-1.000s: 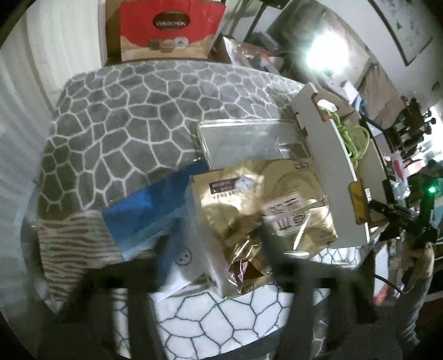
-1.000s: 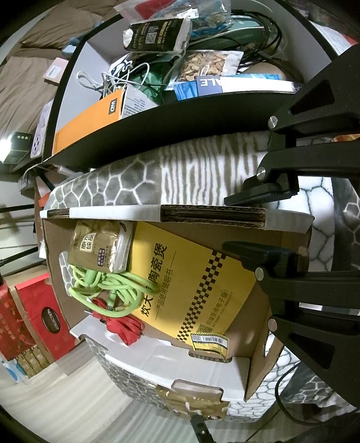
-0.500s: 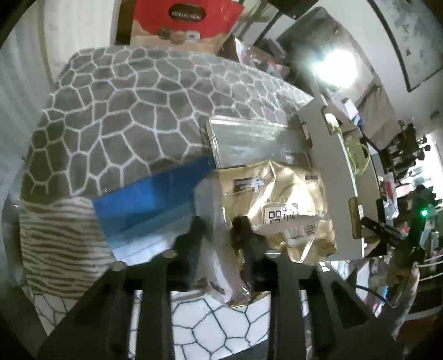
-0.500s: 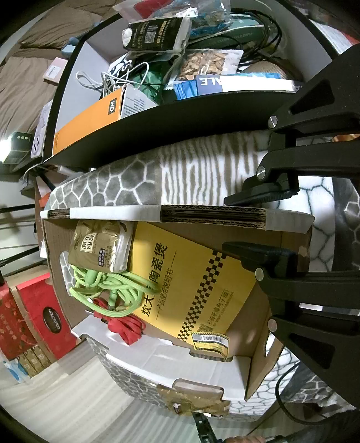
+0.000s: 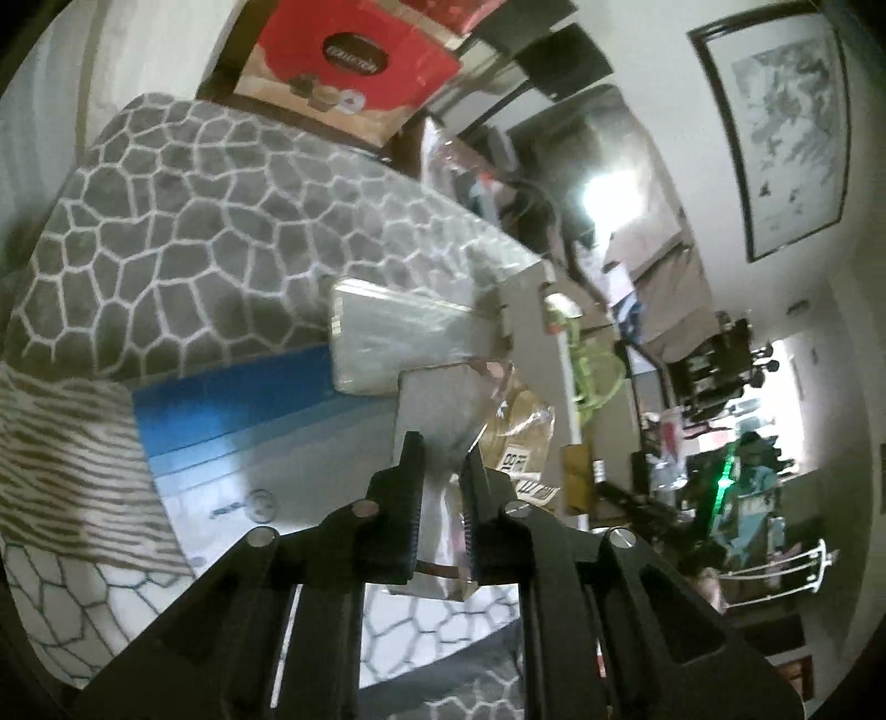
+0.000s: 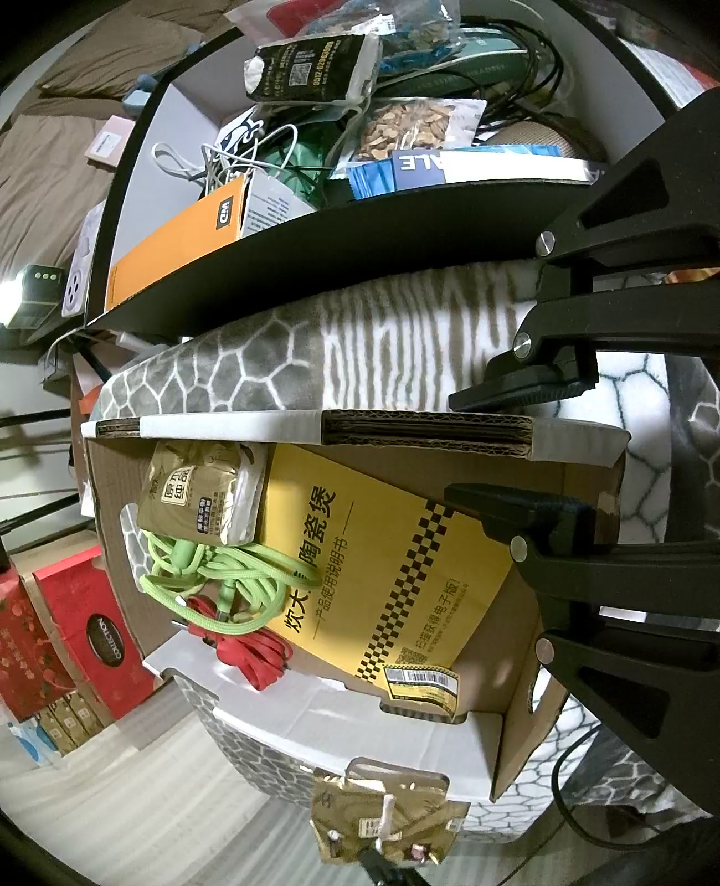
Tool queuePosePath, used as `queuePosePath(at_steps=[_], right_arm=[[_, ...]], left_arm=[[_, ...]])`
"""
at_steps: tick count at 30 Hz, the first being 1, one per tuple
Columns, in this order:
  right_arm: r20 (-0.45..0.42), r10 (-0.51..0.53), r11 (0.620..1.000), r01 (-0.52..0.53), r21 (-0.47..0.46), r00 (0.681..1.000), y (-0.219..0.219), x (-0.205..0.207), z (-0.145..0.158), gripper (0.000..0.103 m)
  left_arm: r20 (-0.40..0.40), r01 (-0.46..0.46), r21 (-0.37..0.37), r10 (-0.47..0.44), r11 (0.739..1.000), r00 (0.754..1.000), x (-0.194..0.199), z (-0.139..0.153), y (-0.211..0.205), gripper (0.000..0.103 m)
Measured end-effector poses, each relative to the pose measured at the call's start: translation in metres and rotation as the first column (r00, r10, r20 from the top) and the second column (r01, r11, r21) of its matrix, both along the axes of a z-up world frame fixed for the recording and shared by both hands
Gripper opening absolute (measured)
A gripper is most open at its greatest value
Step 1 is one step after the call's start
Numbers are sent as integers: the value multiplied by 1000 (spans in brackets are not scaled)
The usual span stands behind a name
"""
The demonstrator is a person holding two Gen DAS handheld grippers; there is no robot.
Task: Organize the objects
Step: 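Carry the gold foil bag toward the box with the left tool while the right tool releases the box wall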
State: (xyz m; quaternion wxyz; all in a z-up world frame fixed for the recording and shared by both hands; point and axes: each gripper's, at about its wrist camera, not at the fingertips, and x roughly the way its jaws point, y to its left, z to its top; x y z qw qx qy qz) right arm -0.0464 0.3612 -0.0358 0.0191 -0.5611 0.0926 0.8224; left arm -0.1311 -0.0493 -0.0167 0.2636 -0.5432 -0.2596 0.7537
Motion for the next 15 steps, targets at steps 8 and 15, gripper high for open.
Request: queuePosePath(at_steps=[8, 15], right_arm=[[-2, 0, 1000, 0, -1, 1000, 3, 4, -2, 27], [-5, -5, 1000, 5, -10, 1000, 4, 5, -3, 27]], left_arm=[[-74, 49, 83, -43, 995, 996, 2, 48, 25, 8], [-122, 72, 122, -57, 990, 991, -1, 76, 60, 5]])
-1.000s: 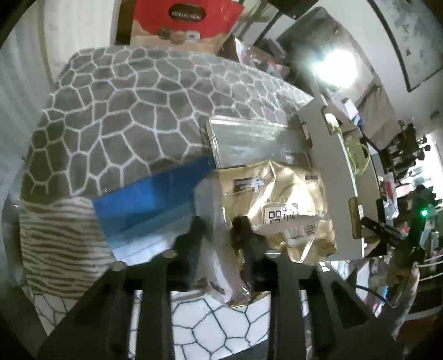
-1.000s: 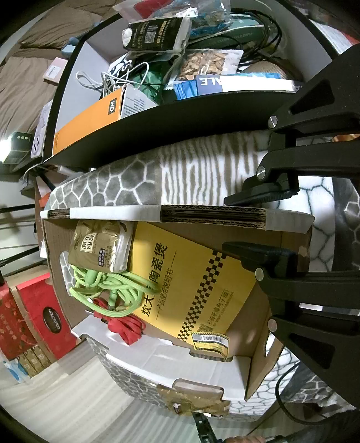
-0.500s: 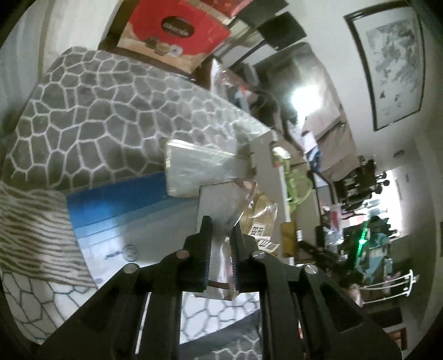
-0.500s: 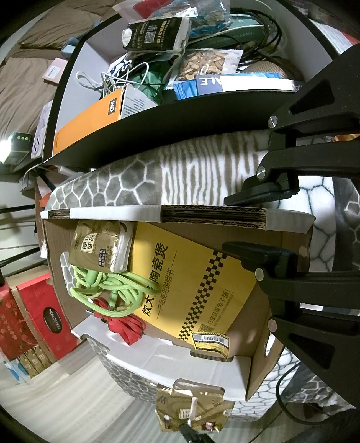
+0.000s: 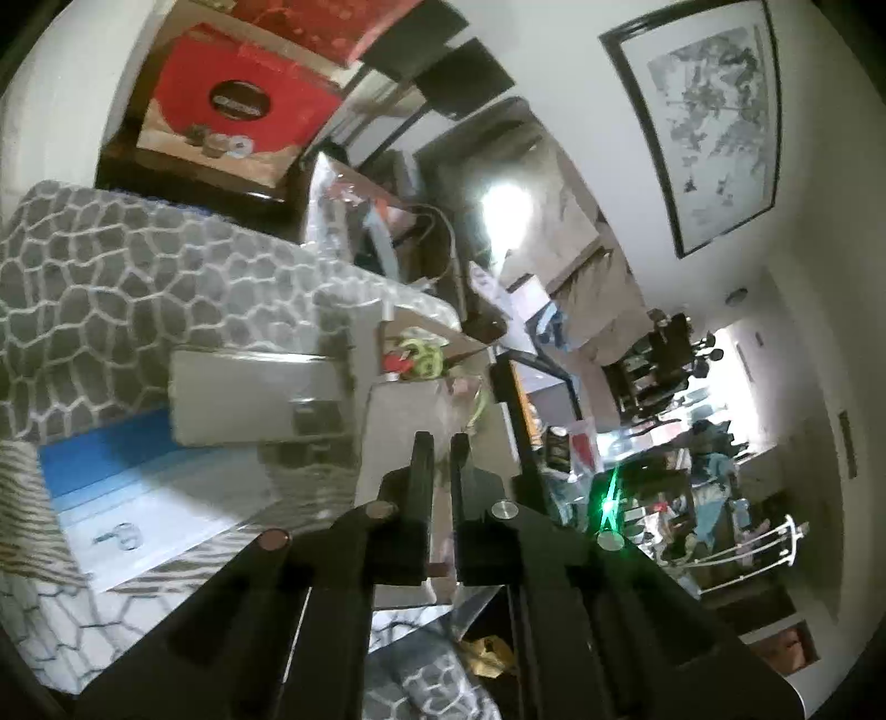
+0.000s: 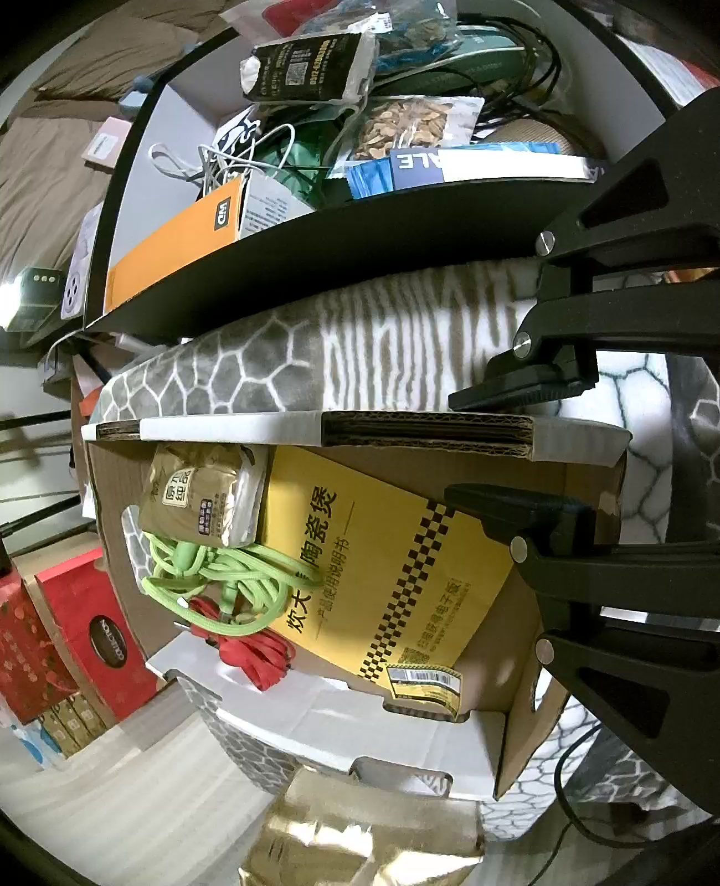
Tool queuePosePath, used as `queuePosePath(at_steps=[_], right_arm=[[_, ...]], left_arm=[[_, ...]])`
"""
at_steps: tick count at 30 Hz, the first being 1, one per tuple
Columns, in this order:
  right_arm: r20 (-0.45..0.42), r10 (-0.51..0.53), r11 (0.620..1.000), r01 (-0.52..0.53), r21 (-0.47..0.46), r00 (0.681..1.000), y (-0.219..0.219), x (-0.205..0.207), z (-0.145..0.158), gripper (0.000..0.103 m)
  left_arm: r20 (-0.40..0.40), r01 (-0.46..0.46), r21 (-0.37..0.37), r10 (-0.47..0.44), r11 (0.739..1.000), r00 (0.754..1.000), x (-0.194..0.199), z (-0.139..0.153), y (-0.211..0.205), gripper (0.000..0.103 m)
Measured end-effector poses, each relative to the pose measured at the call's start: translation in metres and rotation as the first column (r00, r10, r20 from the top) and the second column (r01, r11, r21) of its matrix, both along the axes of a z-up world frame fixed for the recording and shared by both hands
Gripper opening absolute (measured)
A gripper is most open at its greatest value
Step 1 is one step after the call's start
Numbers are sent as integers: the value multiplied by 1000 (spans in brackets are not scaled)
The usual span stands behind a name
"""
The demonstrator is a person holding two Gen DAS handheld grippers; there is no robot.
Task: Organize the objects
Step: 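Carry the gold foil bag toward the box with the left tool while the right tool releases the box wall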
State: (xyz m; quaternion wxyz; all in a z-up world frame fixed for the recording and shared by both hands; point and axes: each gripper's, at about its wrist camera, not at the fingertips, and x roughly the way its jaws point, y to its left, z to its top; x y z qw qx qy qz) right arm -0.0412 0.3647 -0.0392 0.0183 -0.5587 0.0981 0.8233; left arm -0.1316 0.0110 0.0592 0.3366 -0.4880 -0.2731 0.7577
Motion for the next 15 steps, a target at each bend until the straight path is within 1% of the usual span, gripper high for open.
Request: queuePosePath(at_steps=[2, 4, 9, 12, 15], right_arm=[[-1, 0, 1000, 0, -3, 1000, -1, -1, 0, 28], [0, -1, 1000, 1, -7, 1000, -1, -1, -1, 28], [4, 5, 1000, -5, 1, 1000, -1, -4, 0, 28], [4, 5, 1000, -5, 0, 1000, 1, -5, -1, 28], [-1, -15, 1000, 15, 3, 1000, 3, -2, 2, 28]], left_arm=[[-10, 9, 13, -9, 1000, 1000, -3, 4, 13, 5], [-16, 15, 8, -15, 1000, 1000, -4, 6, 24, 4], [3, 33, 22, -33, 999, 999, -11, 13, 41, 1], [-17, 55, -13, -55, 998, 998, -12, 20, 53, 0], [-10, 76, -60, -77, 995, 997, -10, 15, 61, 0]])
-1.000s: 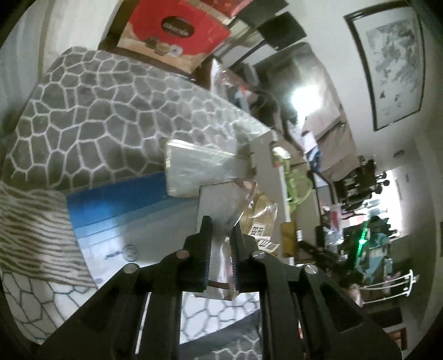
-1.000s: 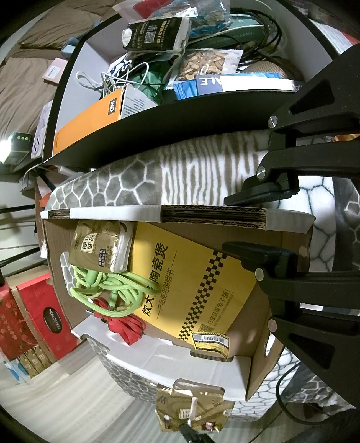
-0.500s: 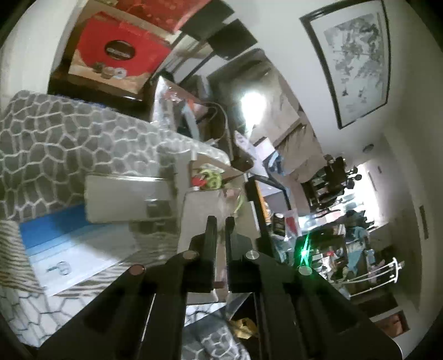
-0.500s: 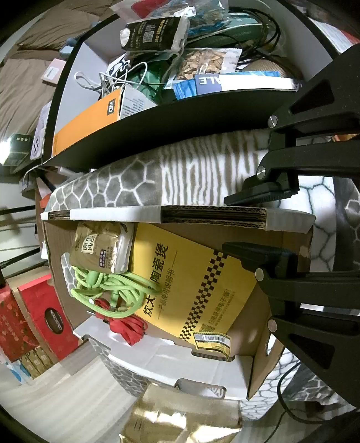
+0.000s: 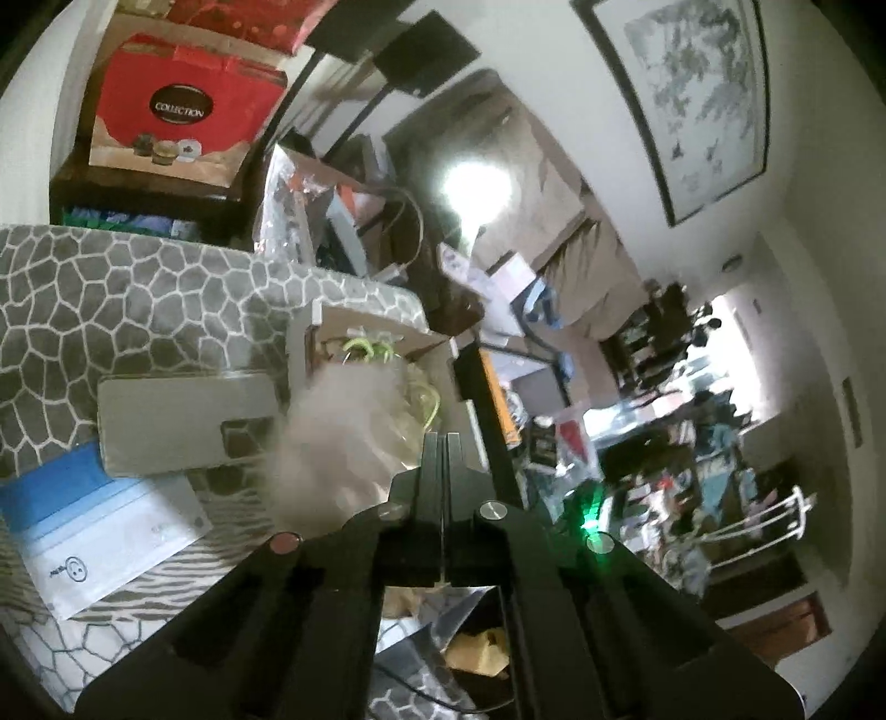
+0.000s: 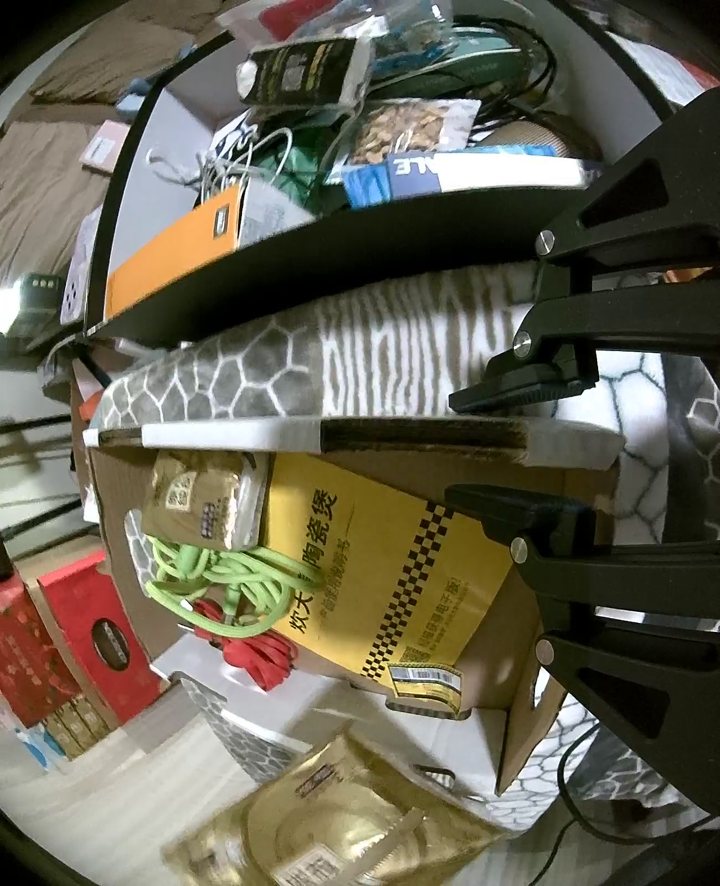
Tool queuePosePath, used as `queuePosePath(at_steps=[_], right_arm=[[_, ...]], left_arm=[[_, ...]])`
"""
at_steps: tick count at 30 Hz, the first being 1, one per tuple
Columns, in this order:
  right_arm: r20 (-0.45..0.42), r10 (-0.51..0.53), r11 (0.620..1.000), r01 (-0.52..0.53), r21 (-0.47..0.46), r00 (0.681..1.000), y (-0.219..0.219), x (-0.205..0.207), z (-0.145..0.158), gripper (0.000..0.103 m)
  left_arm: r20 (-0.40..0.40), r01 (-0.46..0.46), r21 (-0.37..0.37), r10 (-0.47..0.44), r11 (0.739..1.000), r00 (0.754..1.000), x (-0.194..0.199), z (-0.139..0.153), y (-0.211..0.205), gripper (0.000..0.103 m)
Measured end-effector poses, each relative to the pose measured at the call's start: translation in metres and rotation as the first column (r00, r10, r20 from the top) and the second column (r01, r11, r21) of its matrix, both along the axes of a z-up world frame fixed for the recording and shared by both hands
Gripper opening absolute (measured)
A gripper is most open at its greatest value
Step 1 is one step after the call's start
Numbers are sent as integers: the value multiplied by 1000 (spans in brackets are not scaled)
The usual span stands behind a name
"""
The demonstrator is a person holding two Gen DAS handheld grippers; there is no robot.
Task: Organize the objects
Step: 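Carry the gold foil bag toward the box with the left tool while the right tool releases the box wall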
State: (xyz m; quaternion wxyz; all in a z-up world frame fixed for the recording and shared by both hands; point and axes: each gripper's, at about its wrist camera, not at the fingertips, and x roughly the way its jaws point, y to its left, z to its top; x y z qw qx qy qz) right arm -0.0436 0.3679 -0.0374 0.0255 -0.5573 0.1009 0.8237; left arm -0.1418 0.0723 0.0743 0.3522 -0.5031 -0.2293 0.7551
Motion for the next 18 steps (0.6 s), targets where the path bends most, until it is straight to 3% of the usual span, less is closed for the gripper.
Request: queuePosePath(at_steps=[5, 7, 9, 10, 12, 13, 14, 18], right_arm=[[-30, -14, 999, 16, 51, 999, -1, 4, 13, 34], [-35, -8, 999, 10, 50, 999, -2, 3, 16, 34], [-32, -9, 998, 11, 56, 999, -4, 1, 16, 34], [-32, -9, 998, 10, 58, 999, -5, -1, 16, 34], [-42, -8, 998, 11, 57, 999, -6, 1, 19, 34], [-50, -7, 998, 10, 60, 999, -6, 4, 22, 35], [-59, -5, 998, 9, 67, 998, -6, 8, 26, 37], [-102, 11, 995, -1, 101, 995, -10, 22, 42, 49]], left_arm=[[21, 3, -21, -2, 1000, 1000, 0, -14, -2, 0], [5, 21, -58, -21, 998, 1000, 1, -17, -1, 0], [-47, 11, -143, -18, 990, 999, 4, -16, -1, 2], [-61, 15, -167, -25, 986, 998, 6, -17, -1, 7], [-96, 10, -240, -34, 971, 995, 8, -19, -4, 31], [-110, -6, -268, -24, 963, 994, 9, -21, -7, 49], [-123, -28, -287, -8, 957, 992, 9, -23, -11, 56], [-96, -55, -302, 27, 952, 995, 4, -39, -29, 65]])
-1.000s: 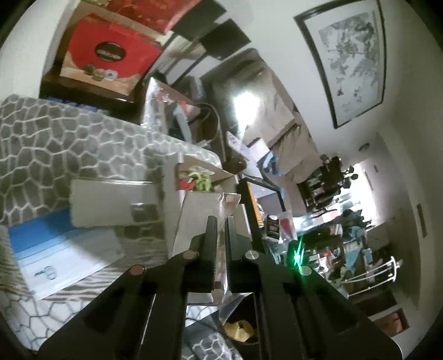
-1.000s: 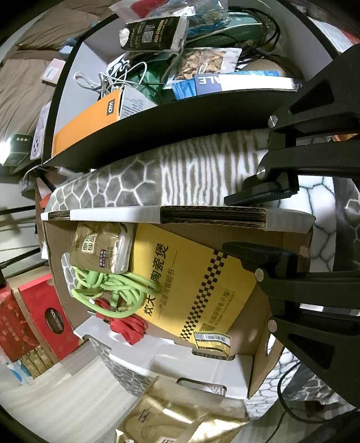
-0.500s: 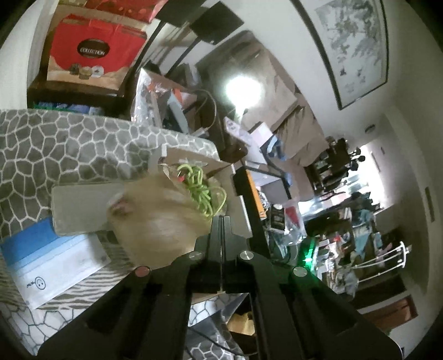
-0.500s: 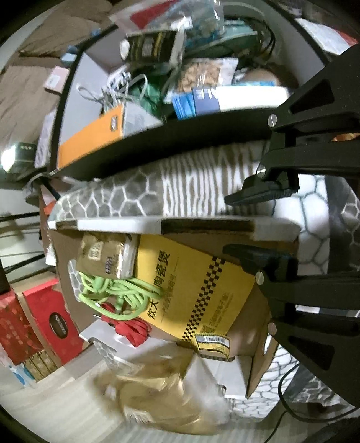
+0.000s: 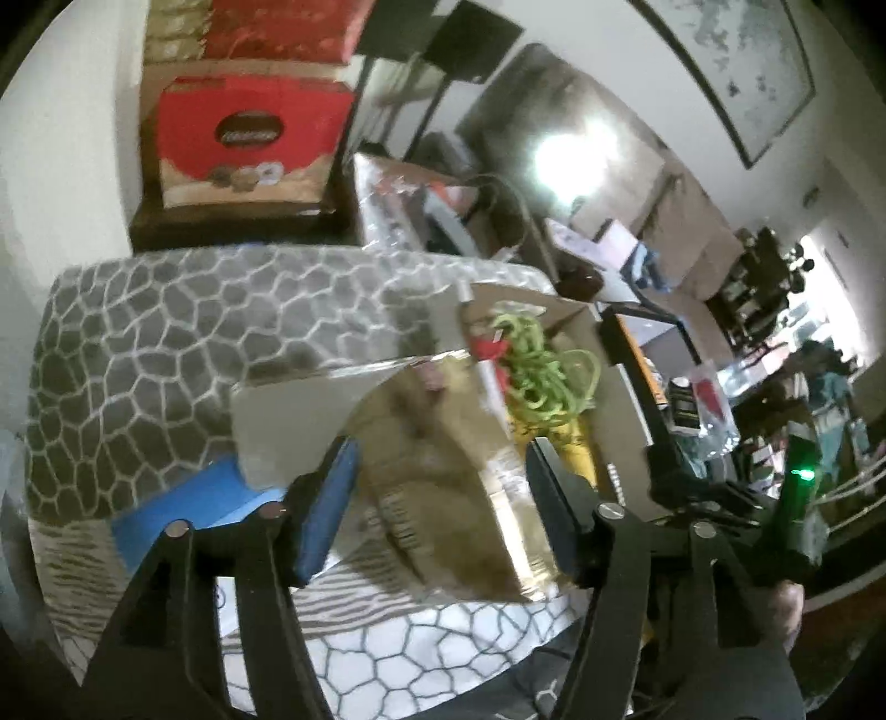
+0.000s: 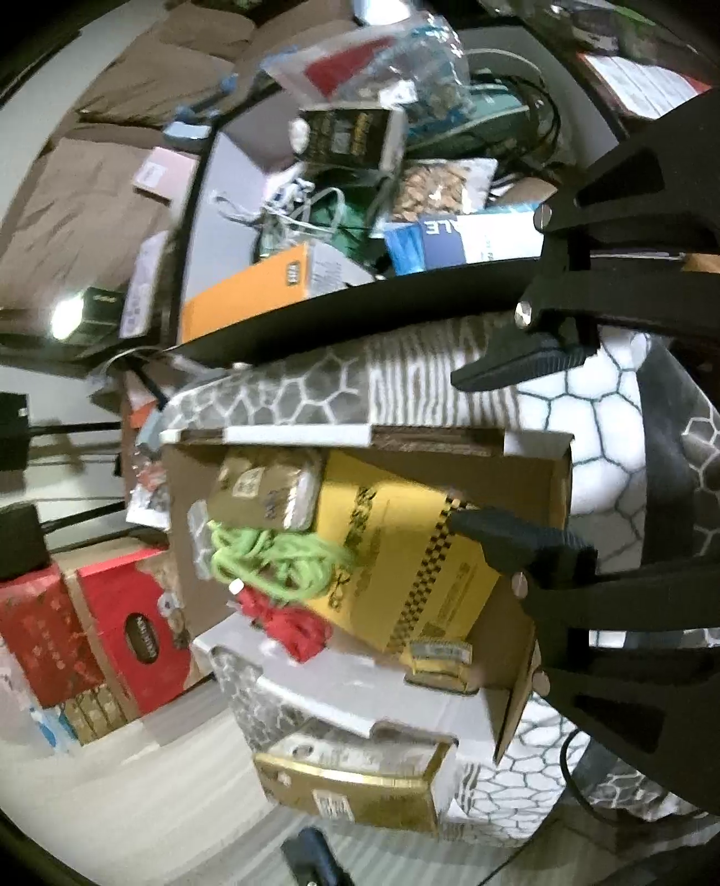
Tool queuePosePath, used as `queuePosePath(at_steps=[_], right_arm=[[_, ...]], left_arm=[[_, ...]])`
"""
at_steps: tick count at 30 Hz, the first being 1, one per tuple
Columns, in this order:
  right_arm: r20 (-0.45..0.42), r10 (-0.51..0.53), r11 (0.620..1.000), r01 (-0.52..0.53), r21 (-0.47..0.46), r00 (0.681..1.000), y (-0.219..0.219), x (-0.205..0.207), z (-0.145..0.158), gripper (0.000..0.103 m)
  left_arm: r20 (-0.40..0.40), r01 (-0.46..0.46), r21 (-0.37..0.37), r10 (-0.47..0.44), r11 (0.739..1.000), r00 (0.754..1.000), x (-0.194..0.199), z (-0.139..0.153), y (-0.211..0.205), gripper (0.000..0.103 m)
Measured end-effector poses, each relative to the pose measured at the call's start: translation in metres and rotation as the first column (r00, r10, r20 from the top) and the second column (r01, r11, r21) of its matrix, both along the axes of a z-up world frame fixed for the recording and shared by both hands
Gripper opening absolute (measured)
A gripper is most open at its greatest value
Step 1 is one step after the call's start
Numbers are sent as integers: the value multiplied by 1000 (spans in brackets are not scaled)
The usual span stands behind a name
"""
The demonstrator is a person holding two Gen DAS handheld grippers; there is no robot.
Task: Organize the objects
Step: 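Carry the gold foil bag toward the box with the left tool while the right tool releases the box wall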
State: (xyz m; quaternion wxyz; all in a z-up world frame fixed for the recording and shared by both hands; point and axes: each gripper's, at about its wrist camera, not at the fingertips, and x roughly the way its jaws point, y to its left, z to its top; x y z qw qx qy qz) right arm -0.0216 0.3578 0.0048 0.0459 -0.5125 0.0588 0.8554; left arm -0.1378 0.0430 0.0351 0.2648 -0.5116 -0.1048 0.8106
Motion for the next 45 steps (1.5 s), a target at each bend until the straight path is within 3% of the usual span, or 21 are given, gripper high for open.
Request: queuePosePath(at_steps=[5, 11, 22, 31, 34, 35, 38, 41, 45], right_arm=[[-51, 58, 998, -59, -14, 997, -19, 4, 22, 59], [-83, 171, 977, -180, -116, 982, -58, -1, 33, 73], [-90, 308, 927, -320, -197, 947, -130, -19, 23, 75], [-80, 302, 928, -312, -202, 950, -146, -39, 6, 75], [-66, 288, 932, -295, -211, 955, -146, -45, -1, 64], [-66, 288, 929, -295, -225, 955, -145, -48, -4, 50], [-80, 277, 924, -289, -252, 957, -142, -52, -4, 45], [-102, 278, 909, -296, -293, 955, -137, -52, 2, 34], [-134, 292, 890, -320, -326, 947, -127, -50, 18, 27]], left_arm=[[29, -33, 22, 32, 999, 999, -10, -17, -11, 76], [23, 9, 102, -12, 995, 1000, -32, -29, -7, 77], [32, 27, 125, -31, 992, 999, -72, -45, 4, 77], [59, 68, 173, -79, 983, 995, -77, -57, 11, 77], [69, 77, 201, -92, 977, 993, -77, -58, 10, 77], [75, 91, 220, -110, 971, 991, -77, -59, 11, 77], [87, 121, 256, -148, 959, 985, -75, -61, 13, 77], [80, 125, 245, -149, 961, 986, -72, -57, 15, 77], [73, 118, 265, -142, 957, 987, -69, -49, 13, 77]])
